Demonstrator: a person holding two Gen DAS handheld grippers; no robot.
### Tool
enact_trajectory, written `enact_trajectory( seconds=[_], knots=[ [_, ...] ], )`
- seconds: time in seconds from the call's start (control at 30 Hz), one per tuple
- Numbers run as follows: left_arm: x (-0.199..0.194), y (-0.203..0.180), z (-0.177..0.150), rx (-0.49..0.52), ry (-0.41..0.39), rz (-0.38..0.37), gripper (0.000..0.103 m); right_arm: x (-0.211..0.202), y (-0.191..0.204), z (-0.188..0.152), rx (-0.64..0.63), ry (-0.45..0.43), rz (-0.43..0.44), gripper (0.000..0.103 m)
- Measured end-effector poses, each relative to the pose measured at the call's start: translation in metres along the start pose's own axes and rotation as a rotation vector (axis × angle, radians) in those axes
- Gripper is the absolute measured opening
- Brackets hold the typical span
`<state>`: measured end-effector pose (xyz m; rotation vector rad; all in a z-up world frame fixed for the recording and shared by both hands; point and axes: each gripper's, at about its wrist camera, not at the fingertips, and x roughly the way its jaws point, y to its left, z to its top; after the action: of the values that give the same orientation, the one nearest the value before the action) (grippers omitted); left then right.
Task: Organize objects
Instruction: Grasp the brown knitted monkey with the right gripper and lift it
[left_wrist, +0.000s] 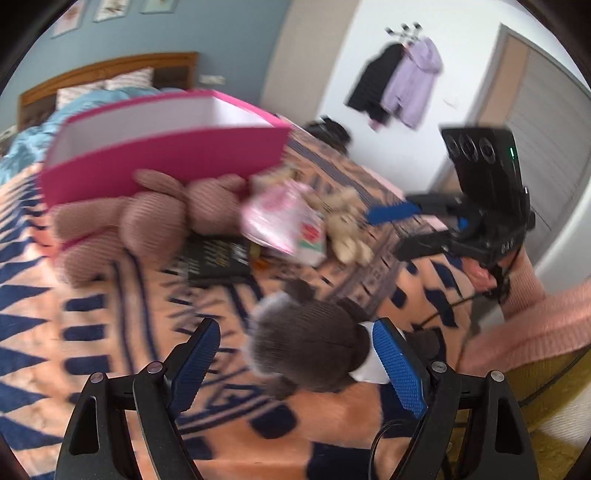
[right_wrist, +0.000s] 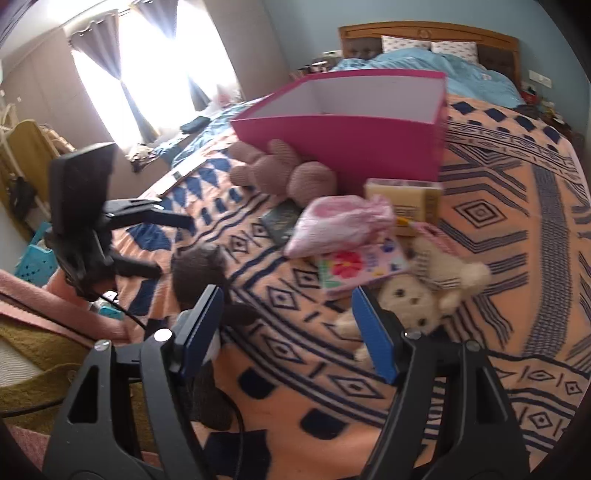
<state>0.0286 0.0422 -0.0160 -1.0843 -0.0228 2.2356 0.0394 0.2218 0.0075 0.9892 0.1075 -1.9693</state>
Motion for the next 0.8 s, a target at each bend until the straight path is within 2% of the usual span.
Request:
enact_trajectory(
  seconds=[0.07, 0.13, 0.17, 0.2, 0.3, 0.4, 0.5, 0.57, 0.63, 0.8],
  knots=[
    [0.013, -0.006, -0.001, 0.013, 0.035, 0.025, 0.086, 0.008, 0.004, 0.000, -0.004, 0.013, 0.005, 0.074],
    [0.022, -0.002, -0.003, -0.028, 0.056, 0.017, 0.078, 0.014, 0.008, -0.002, -0.007, 0.023, 0.013, 0.074],
    [0.021, 0.002, -0.003, -0.054, 0.049, -0.007, 0.063, 0.018, 0.011, -0.003, -0.009, 0.027, 0.021, 0.073],
    [0.020, 0.005, -0.003, -0.074, 0.041, -0.019, 0.060, 0.020, 0.012, -0.003, -0.011, 0.027, 0.029, 0.074],
    [0.013, 0.016, -0.001, -0.113, -0.003, 0.077, 0.057, 0.027, 0.015, -0.003, -0.018, 0.027, 0.041, 0.074],
    [0.004, 0.041, 0.001, -0.236, -0.051, 0.076, 0.057, 0.032, 0.015, -0.002, -0.005, 0.025, 0.052, 0.074],
    [0.002, 0.059, 0.001, -0.342, -0.087, 0.156, 0.058, 0.038, 0.019, 0.000, 0.003, 0.012, 0.060, 0.073],
    [0.006, 0.073, -0.002, -0.432, -0.093, 0.134, 0.060, 0.046, 0.026, 0.003, 0.004, 0.003, 0.077, 0.073],
    [0.009, 0.076, -0.003, -0.447, -0.093, 0.124, 0.061, 0.057, 0.034, 0.005, -0.010, 0.002, 0.083, 0.073],
    [0.000, 0.066, 0.004, -0.354, -0.093, 0.191, 0.067, 0.093, 0.051, 0.006, -0.052, 0.061, 0.053, 0.073]
  ],
)
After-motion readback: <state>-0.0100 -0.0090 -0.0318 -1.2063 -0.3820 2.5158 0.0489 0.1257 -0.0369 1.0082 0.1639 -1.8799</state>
